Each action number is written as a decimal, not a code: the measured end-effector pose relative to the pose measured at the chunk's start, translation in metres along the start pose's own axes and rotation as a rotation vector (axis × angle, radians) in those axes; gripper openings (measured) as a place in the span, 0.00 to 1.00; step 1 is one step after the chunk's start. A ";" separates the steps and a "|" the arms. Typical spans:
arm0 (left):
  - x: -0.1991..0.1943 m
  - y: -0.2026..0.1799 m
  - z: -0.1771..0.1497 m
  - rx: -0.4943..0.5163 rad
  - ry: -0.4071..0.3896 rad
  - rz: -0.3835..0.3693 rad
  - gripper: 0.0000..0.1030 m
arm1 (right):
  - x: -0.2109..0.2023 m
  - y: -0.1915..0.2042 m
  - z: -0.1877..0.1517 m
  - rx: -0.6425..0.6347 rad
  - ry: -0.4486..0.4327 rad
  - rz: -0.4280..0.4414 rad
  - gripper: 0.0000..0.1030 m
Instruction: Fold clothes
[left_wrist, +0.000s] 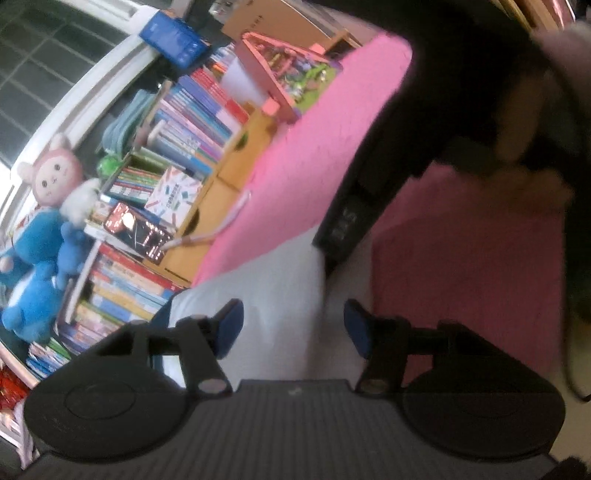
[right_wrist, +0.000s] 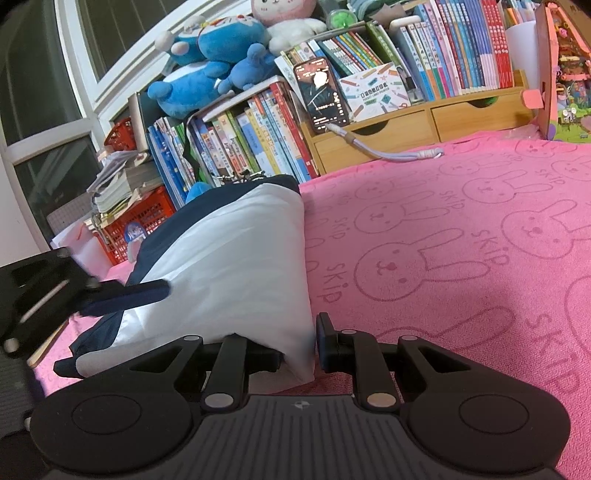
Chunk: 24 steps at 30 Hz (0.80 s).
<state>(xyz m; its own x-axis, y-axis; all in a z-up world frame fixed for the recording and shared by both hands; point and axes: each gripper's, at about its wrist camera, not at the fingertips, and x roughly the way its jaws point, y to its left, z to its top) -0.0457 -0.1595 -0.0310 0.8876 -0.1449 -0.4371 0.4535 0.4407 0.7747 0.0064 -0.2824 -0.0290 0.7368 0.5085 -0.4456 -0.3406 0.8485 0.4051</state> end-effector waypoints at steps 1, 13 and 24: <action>0.001 0.001 0.000 0.011 -0.001 0.007 0.54 | 0.000 0.000 0.000 0.000 0.000 0.000 0.19; 0.034 -0.005 0.006 0.089 0.020 0.010 0.07 | 0.000 0.004 -0.002 -0.021 -0.011 -0.022 0.19; 0.019 -0.001 -0.046 0.136 0.153 0.106 0.06 | -0.001 0.004 -0.002 -0.011 -0.035 -0.068 0.19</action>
<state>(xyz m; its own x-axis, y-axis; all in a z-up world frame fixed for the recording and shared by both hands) -0.0329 -0.1222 -0.0606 0.9130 0.0364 -0.4063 0.3743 0.3212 0.8699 0.0029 -0.2794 -0.0290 0.7784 0.4442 -0.4436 -0.2951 0.8826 0.3659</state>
